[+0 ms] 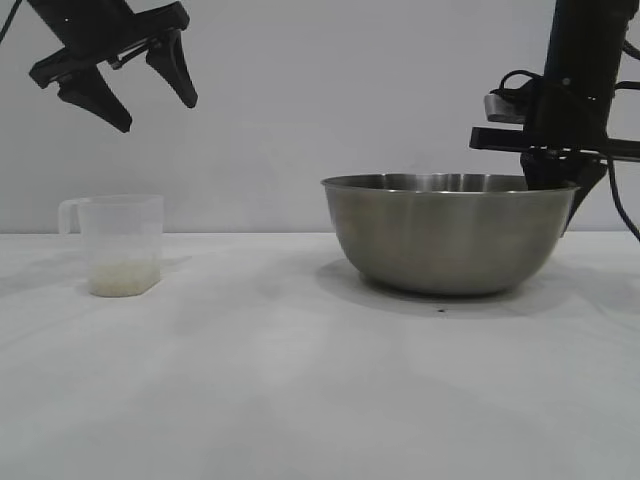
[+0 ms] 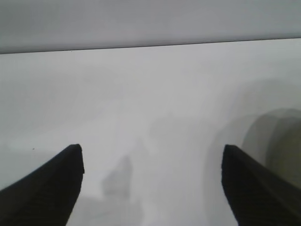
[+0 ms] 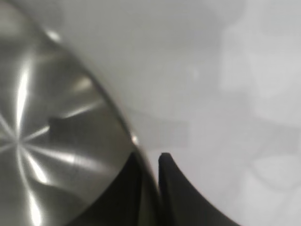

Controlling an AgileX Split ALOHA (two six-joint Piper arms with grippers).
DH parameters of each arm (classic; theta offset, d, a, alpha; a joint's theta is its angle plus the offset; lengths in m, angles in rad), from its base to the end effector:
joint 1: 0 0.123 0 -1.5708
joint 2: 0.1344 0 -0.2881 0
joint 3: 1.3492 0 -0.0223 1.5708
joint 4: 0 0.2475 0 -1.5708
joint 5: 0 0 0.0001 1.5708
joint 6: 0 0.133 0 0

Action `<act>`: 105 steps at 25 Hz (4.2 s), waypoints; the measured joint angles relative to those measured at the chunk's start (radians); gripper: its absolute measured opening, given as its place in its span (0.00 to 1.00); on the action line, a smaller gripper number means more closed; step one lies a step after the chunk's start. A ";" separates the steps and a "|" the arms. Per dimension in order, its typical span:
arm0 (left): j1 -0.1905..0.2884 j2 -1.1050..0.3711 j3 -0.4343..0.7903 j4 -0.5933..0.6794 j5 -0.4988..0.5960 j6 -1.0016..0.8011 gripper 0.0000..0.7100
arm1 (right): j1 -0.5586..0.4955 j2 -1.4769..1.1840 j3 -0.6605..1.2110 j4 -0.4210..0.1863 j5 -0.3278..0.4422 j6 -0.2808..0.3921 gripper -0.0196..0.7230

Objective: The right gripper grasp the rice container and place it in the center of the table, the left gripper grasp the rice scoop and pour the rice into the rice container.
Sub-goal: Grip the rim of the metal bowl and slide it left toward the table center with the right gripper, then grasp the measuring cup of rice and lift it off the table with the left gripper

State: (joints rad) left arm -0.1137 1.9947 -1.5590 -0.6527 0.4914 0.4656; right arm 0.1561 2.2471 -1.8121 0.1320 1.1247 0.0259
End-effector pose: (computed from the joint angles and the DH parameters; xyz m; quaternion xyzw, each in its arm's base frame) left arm 0.4785 -0.0931 0.2168 0.0515 0.9078 -0.1793 0.3757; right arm 0.4543 0.0875 0.1267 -0.0394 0.9962 0.0650 0.0433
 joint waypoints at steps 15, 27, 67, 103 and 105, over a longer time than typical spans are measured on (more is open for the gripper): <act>0.000 0.000 0.000 0.009 0.006 0.002 0.75 | 0.043 -0.058 0.000 0.127 0.067 -0.096 0.03; 0.000 0.000 0.000 0.009 0.027 0.002 0.75 | 0.132 -0.056 0.000 0.147 0.070 -0.105 0.03; 0.000 0.000 0.000 0.009 0.027 0.004 0.75 | 0.112 -0.359 0.018 -0.082 0.114 -0.006 0.74; 0.000 0.000 0.000 0.015 0.046 0.001 0.75 | 0.112 -1.689 1.241 -0.172 0.052 0.114 0.74; 0.000 0.000 0.000 0.016 0.046 0.001 0.75 | 0.112 -1.802 1.288 -0.154 0.034 0.100 0.74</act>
State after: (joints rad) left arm -0.1137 1.9947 -1.5590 -0.6368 0.5374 0.4664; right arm 0.2679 0.4454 -0.5245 -0.0215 1.1585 0.1258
